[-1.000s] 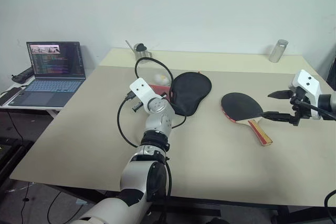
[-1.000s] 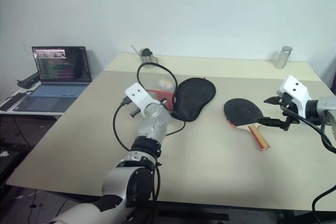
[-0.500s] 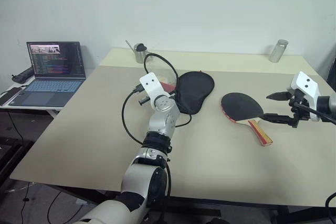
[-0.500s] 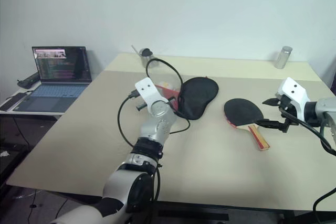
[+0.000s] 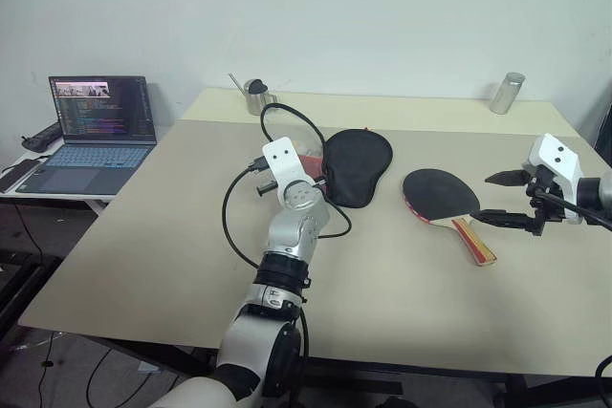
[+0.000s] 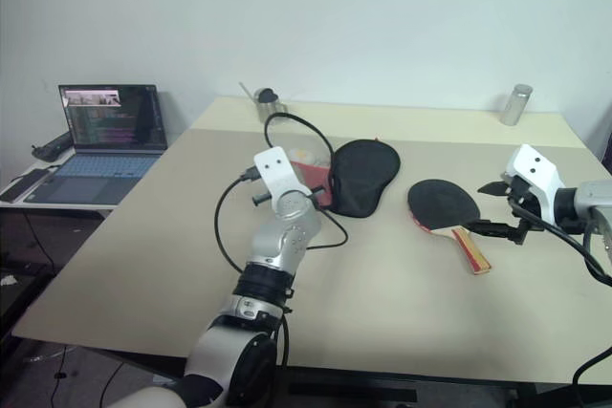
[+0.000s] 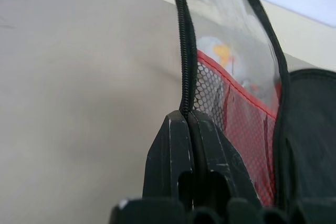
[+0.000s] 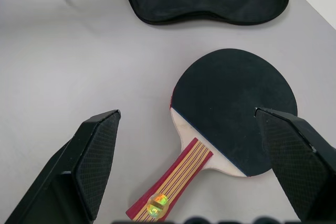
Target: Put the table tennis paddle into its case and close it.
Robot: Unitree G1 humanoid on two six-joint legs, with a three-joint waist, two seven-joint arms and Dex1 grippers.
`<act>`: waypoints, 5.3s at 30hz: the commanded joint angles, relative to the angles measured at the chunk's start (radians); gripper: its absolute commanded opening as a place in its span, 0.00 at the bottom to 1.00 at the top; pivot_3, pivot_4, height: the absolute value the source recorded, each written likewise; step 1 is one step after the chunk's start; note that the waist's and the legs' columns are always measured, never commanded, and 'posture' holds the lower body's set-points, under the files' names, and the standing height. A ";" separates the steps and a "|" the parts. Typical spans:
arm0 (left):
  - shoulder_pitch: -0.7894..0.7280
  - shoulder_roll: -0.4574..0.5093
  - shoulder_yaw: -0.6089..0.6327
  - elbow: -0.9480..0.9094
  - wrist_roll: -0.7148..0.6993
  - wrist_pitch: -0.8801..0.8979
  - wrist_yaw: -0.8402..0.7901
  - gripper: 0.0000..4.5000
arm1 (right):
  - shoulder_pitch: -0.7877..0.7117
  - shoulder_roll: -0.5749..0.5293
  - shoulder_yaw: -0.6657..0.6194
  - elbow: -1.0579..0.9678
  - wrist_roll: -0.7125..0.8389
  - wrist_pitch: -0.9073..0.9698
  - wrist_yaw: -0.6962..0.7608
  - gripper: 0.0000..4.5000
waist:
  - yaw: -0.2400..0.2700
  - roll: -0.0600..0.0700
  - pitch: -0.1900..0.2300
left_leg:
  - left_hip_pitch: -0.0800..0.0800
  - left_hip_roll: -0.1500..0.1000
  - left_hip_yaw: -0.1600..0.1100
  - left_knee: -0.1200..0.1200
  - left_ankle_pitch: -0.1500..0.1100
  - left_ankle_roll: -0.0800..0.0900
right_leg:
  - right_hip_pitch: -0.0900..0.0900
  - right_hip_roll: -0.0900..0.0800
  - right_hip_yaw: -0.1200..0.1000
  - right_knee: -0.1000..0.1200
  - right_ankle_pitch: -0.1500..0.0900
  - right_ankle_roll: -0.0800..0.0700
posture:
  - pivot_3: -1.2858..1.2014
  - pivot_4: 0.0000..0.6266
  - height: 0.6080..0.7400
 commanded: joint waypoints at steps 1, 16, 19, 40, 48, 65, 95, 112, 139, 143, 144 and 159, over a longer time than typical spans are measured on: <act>0.039 -0.155 -0.021 -0.068 -0.014 0.011 -0.014 0.00 | -0.013 -0.021 -0.031 -0.024 0.006 -0.012 0.002 1.00 | 0.000 0.000 0.000 | 0.000 0.000 0.000 0.000 0.000 0.000 | 0.000 0.000 0.000 0.000 0.000 0.000 | 0.52 0.24 1.00; 0.047 -0.143 -0.025 -0.132 -0.081 0.130 -0.064 0.00 | -0.021 -0.020 -0.025 -0.004 -0.002 -0.025 0.002 1.00 | 0.000 0.000 0.000 | 0.000 0.000 0.000 0.001 0.000 0.000 | 0.000 0.000 0.000 0.000 0.000 0.000 | 0.52 0.24 1.00; 0.048 -0.143 -0.020 -0.148 -0.094 0.157 -0.074 0.00 | -0.024 -0.017 -0.022 -0.001 -0.004 -0.027 0.000 1.00 | 0.000 0.000 0.000 | 0.000 0.000 0.000 0.001 0.000 0.000 | 0.000 0.000 0.000 0.000 0.000 0.000 | 0.52 0.24 1.00; 0.035 0.067 0.095 -0.128 -0.028 0.232 -0.192 0.10 | -0.043 0.017 0.013 0.022 -0.014 -0.041 -0.001 1.00 | 0.000 0.000 0.000 | -0.002 -0.001 -0.001 0.009 0.000 0.000 | 0.001 0.000 0.000 0.003 0.001 0.001 | 0.52 0.24 1.00; 0.058 0.125 0.082 -0.152 0.025 0.210 -0.297 0.68 | -0.049 0.025 0.022 0.029 -0.016 -0.043 -0.003 1.00 | -0.003 0.000 0.000 | -0.003 -0.001 -0.001 0.009 0.000 0.000 | 0.001 0.000 0.000 0.003 0.001 0.002 | 0.52 0.24 1.00; -0.030 0.278 -0.210 -0.051 0.170 0.156 -0.841 0.91 | -0.046 0.034 0.033 0.034 -0.030 -0.052 -0.007 1.00 | -0.001 0.000 0.000 | -0.003 -0.001 -0.003 0.010 0.000 0.000 | 0.001 0.000 -0.001 0.003 0.001 0.002 | 0.52 0.24 1.00; 0.183 0.805 -0.161 -0.458 0.053 0.350 -1.509 0.91 | -0.014 0.459 -0.112 -0.068 -0.050 0.624 -0.717 1.00 | -0.027 0.002 -0.001 | -0.003 -0.001 -0.005 0.009 0.000 0.000 | 0.000 0.001 0.000 0.003 0.002 0.000 | 0.52 0.24 1.00; 0.228 0.796 -0.125 -0.554 0.035 0.433 -1.416 0.91 | -0.138 0.651 -0.066 0.219 -0.109 0.428 -0.883 0.72 | -0.059 0.002 -0.001 | 0.001 0.000 -0.003 0.009 0.000 0.001 | 0.001 0.002 0.003 0.005 0.004 -0.001 | 0.52 0.24 1.00; 0.249 0.803 -0.118 -0.537 0.048 0.430 -1.340 0.91 | -0.675 0.978 -0.155 0.668 -0.109 0.090 -1.134 0.24 | -0.083 0.003 0.000 | -0.003 0.005 0.016 -0.005 0.000 0.000 | -0.019 0.008 0.023 0.004 0.006 -0.002 | 0.52 0.24 1.00; 0.268 0.799 -0.115 -0.568 0.044 0.448 -1.325 0.91 | -0.770 1.070 -0.158 0.906 -0.114 -0.111 -1.141 0.24 | -0.093 0.004 0.000 | -0.003 0.006 0.018 -0.005 0.000 0.000 | -0.020 0.010 0.025 0.004 0.006 -0.002 | 0.52 0.24 1.00; 0.276 0.799 -0.114 -0.581 0.042 0.457 -1.321 0.91 | -0.789 1.090 -0.167 0.959 -0.109 -0.151 -1.147 0.24 | -0.098 0.004 0.000 | -0.003 0.007 0.018 -0.005 0.000 0.000 | -0.020 0.010 0.025 0.004 0.006 -0.002 | 0.52 0.24 1.00; 0.384 0.821 -0.062 -0.773 0.022 0.602 -1.260 0.91 | -0.786 1.211 -0.190 1.227 -0.135 -0.337 -1.215 0.24 | -0.111 0.004 0.000 | -0.002 0.014 0.020 -0.006 0.000 0.000 | -0.020 0.017 0.026 0.004 0.007 -0.004 | 0.52 0.24 1.00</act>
